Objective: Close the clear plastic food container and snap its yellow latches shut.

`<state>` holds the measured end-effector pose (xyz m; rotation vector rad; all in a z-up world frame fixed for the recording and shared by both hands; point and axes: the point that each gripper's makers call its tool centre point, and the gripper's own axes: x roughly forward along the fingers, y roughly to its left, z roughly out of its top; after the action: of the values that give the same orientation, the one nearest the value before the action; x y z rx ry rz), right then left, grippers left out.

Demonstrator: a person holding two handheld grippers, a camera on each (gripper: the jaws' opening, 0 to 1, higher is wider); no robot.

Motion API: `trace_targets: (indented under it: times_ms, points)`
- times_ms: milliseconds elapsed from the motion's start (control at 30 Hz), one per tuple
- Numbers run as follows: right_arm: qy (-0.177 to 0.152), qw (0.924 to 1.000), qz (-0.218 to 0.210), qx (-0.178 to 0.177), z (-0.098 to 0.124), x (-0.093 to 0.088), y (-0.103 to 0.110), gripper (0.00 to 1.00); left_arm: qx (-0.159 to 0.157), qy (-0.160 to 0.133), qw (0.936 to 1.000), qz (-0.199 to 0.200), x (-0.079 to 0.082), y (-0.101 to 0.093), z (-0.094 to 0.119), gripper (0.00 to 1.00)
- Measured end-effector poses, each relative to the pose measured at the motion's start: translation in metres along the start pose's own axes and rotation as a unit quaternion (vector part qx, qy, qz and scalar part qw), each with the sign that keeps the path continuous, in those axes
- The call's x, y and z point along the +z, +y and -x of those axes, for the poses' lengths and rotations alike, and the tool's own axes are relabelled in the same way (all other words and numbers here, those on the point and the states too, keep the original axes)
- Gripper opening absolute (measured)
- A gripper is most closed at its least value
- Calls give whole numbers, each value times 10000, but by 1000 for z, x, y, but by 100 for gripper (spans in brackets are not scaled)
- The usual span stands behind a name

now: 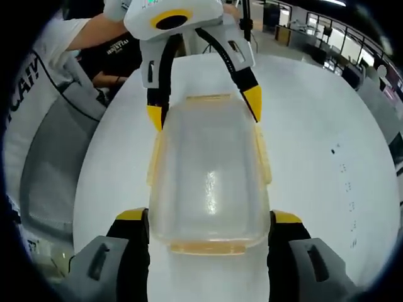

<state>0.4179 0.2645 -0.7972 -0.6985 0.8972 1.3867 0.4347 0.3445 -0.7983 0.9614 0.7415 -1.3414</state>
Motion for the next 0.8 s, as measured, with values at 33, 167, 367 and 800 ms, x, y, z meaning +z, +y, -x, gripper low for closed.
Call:
trace_targets:
  times_ms: [33, 167, 367, 800]
  points:
    - [2, 10000, -3, -2, 0, 0, 0, 74, 3, 4, 10000, -6, 0, 0, 0, 76]
    - [41, 10000, -7, -6, 0, -1, -5, 74, 8, 24, 10000, -31, 0, 1, -1, 76]
    - [66, 10000, -12, 1, 1, -2, -6, 75, 29, 31, 10000, -53, 0, 1, -1, 77]
    - [69, 10000, -61, -21, 2, -2, -10, 75, 82, -25, 9999, -51, 1, 2, 0, 77]
